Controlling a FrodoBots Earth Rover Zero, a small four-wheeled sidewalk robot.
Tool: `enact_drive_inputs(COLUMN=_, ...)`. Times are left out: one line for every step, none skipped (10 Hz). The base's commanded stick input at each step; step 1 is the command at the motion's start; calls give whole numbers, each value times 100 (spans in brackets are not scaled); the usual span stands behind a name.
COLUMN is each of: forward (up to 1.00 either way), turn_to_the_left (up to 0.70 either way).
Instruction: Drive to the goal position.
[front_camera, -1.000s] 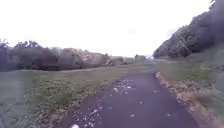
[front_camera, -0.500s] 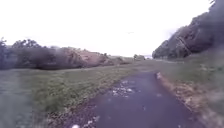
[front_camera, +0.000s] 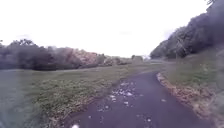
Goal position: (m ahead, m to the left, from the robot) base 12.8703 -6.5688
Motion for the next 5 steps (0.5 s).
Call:
enact_drive_inputs(forward=60, turn_to_the_left=-15)
enact_drive_inputs(forward=60, turn_to_the_left=-15)
enact_drive_inputs(forward=60, turn_to_the_left=-15)
enact_drive_inputs(forward=60, turn_to_the_left=-15)
enact_drive_inputs(forward=60, turn_to_the_left=-9)
